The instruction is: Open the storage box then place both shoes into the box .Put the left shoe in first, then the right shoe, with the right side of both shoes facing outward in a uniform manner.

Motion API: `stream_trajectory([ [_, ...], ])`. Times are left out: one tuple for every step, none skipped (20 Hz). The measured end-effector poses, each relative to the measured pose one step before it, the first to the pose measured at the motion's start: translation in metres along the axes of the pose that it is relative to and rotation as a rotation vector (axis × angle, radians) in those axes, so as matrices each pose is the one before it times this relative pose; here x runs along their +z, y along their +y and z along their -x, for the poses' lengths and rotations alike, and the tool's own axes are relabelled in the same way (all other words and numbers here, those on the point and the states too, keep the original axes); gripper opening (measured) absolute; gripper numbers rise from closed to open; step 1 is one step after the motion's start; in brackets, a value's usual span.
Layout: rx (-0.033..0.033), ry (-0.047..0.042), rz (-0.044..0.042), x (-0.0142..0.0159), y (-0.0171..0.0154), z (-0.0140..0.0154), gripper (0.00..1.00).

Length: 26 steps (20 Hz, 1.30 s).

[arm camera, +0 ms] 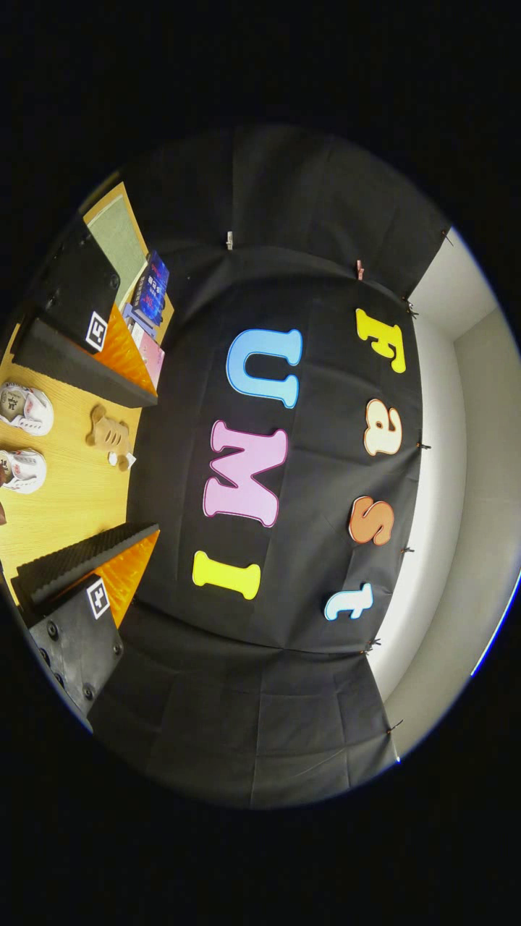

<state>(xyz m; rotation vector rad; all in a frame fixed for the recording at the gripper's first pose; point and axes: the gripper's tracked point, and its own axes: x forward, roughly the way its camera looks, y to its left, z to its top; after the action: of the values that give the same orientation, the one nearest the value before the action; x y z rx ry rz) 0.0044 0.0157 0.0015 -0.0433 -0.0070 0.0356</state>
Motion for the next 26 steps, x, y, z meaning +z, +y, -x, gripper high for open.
stream_trajectory([
  [0.00181, -0.00063, 0.00139, -0.00064, 0.00050, -0.00005, 0.97],
  [0.00216, -0.00124, 0.00007, 0.00059, 0.00046, -0.00005, 0.97],
  [0.00611, -0.00006, -0.00154, 0.00007, 0.00197, -0.00080, 0.97],
  [0.01000, 0.00169, -0.00362, -0.00047, 0.00272, -0.00108, 0.97],
  [0.01182, 0.00310, -0.00564, -0.00079, 0.00276, -0.00100, 0.97],
  [0.02352, 0.00114, -0.00985, -0.00053, 0.00565, -0.00115, 0.97],
  [0.02893, 0.00265, -0.01357, -0.00096, 0.00655, -0.00173, 0.97],
  [0.04570, 0.00898, -0.01775, -0.00239, 0.01095, -0.00227, 0.97],
  [0.05362, 0.01627, -0.02125, -0.00477, 0.01213, -0.00360, 0.97],
  [0.05640, 0.01815, -0.02841, -0.00548, 0.01337, -0.00421, 0.97],
  [0.06859, 0.02213, -0.04088, -0.00561, 0.01370, -0.00412, 0.97],
  [0.07408, 0.02865, -0.05801, -0.00729, 0.01507, -0.00518, 0.97],
  [0.07905, 0.02738, -0.07323, -0.00609, 0.01547, -0.00503, 0.97],
  [0.08004, 0.02782, -0.08189, -0.00684, 0.01483, -0.00525, 0.98],
  [0.06906, 0.02538, -0.07955, -0.00826, 0.00991, -0.00850, 0.99],
  [0.05592, 0.02459, -0.06970, -0.00824, 0.00578, -0.00734, 0.99],
  [0.04789, 0.03582, -0.05628, -0.00950, 0.00236, -0.00747, 0.98],
  [0.04639, 0.04940, -0.04737, -0.01412, 0.00132, -0.00787, 0.98],
  [0.04372, 0.05240, -0.05147, -0.01391, 0.00267, -0.00750, 0.98],
  [0.05436, 0.05547, -0.06102, -0.01562, 0.00124, -0.00814, 0.98],
  [0.04800, 0.04787, -0.07286, -0.01637, -0.00244, -0.00478, 0.98],
  [0.04313, 0.04333, -0.07832, -0.01386, -0.00499, -0.00639, 0.98],
  [0.03047, 0.03056, -0.08138, -0.01070, -0.00709, -0.00544, 0.98],
  [0.02248, 0.01129, -0.07829, -0.00588, -0.00796, -0.00740, 0.98],
  [0.02184, 0.00886, -0.07289, -0.00479, -0.01136, -0.00633, 0.98],
  [0.01620, 0.00652, -0.06815, -0.00494, -0.01174, -0.00735, 0.98],
])
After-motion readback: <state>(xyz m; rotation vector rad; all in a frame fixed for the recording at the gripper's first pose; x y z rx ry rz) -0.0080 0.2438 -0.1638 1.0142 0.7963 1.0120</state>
